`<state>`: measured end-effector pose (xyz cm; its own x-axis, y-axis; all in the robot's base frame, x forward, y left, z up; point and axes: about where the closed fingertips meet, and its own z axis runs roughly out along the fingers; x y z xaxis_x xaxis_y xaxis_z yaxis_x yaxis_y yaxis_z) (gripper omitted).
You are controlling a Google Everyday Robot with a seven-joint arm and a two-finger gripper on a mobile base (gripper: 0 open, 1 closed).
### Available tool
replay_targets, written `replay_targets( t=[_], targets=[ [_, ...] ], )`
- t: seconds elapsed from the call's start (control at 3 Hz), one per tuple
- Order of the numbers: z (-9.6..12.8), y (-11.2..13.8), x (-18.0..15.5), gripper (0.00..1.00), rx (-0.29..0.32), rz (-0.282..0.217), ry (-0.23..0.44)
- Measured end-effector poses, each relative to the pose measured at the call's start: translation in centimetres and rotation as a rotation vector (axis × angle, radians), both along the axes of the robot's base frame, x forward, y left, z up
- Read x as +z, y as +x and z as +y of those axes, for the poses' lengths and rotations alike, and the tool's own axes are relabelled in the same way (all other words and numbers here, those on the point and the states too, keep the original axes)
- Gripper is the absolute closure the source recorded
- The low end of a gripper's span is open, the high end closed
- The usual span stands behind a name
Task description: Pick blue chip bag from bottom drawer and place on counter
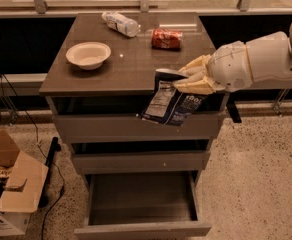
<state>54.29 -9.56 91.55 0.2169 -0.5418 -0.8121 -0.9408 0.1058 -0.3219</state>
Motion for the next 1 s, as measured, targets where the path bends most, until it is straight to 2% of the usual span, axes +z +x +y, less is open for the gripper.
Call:
replay_targets(
  t=[0.33, 0.67, 1.0],
  targets=[
    [0.0, 0.0, 0.0, 1.0, 0.0, -0.001, 0.0],
    [1.0, 0.5, 2.1, 1.0, 0.039, -0.066, -0.039],
    [2.5, 1.6, 5.1, 1.0, 0.102, -0.155, -0.067]
  ],
)
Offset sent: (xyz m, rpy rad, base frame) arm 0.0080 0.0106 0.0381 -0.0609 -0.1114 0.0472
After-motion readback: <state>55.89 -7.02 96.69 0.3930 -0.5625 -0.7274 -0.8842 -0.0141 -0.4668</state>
